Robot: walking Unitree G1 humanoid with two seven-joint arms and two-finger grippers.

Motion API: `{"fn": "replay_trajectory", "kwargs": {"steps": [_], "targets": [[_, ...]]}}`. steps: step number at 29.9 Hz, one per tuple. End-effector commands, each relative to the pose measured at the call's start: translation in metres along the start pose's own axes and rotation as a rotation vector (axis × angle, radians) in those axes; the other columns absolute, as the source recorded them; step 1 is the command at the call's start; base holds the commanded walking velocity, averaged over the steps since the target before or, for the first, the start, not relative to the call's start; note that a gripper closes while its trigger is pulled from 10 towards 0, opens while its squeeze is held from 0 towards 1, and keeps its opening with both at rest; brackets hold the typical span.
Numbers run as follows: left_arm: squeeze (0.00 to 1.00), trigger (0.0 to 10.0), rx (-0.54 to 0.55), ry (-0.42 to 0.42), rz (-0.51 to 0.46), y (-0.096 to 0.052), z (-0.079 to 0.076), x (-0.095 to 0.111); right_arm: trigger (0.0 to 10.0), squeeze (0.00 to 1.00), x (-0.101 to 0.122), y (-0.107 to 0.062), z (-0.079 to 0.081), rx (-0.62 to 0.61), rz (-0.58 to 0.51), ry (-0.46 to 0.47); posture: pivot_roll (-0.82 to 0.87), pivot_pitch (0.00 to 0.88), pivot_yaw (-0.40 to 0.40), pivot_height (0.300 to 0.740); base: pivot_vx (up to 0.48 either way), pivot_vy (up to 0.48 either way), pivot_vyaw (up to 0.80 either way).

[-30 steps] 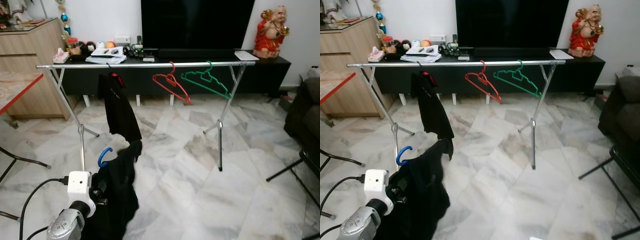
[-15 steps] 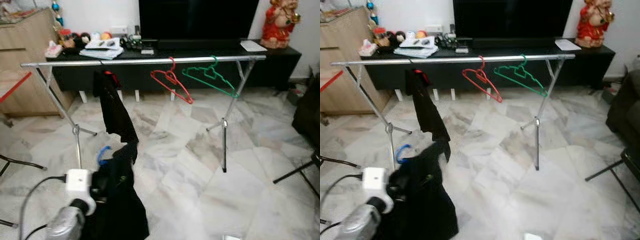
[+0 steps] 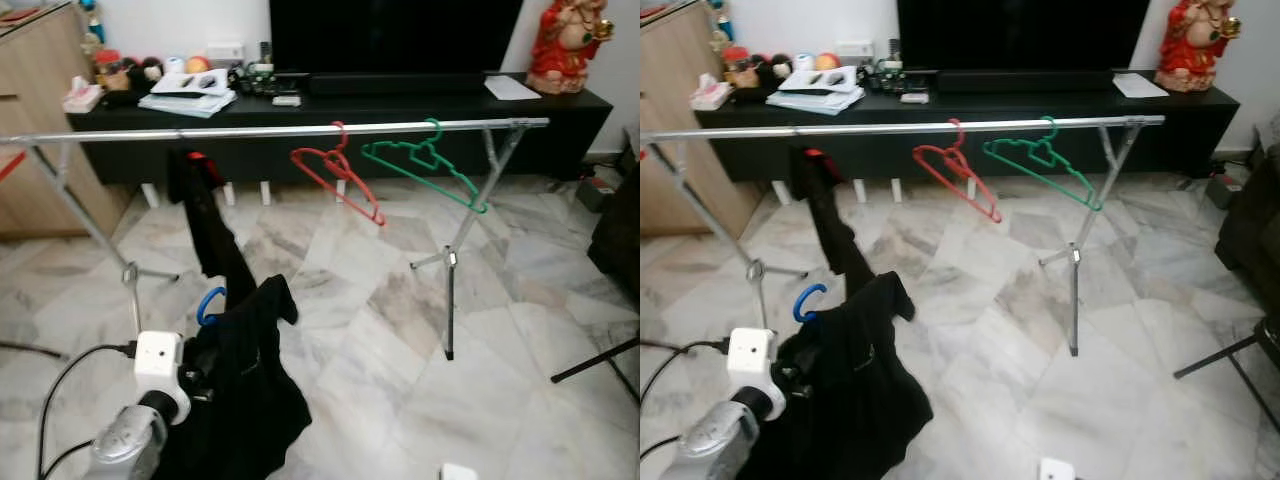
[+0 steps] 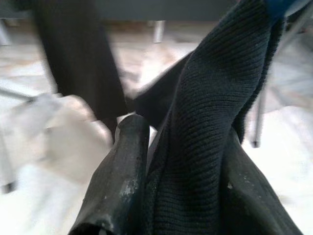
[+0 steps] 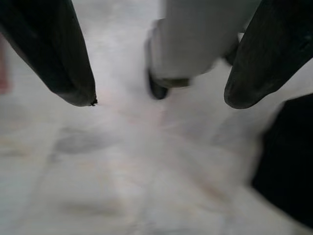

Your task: Hang hanger

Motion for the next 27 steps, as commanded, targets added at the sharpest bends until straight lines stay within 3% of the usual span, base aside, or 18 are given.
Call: {"fn": "replay_trajectory", "kwargs": {"steps": [1,13,27], "targets": [[0.00,10.0,0.017,0.034,-0.040,0.001,0.009,0.012,10.0,0.00,0.000,0.000,0.006,0.015,-0.002,0.003,-0.03,0.097,0.001,0.740,0.368,0.000,0.00],[0.00,10.0,0.006,0.031,-0.042,0.005,0.005,0.014,10.0,0.00,-0.005,-0.001,0.001,0.012,0.011,-0.002,-0.04,0.096,-0.003,0.740,0.369,0.000,0.00],[0.00,10.0,-0.011,0.054,-0.048,0.011,0.003,0.020,10.0,0.00,-0.009,-0.001,0.012,0.024,0.020,-0.010,-0.04,0.098,-0.005,0.740,0.372,0.000,0.00]]}}
Point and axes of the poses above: a point about 5 cm out from each wrist's last joint towards the gripper, its own y axis pointing out of the wrist towards the gripper, its own x axis along the axis of the wrist's last joint, z = x × y, the point moved 1 cm from there along y, pointing out of the wrist towards the gripper, and after that the axes turned 13 degrees about y, right-handed, at the moved point
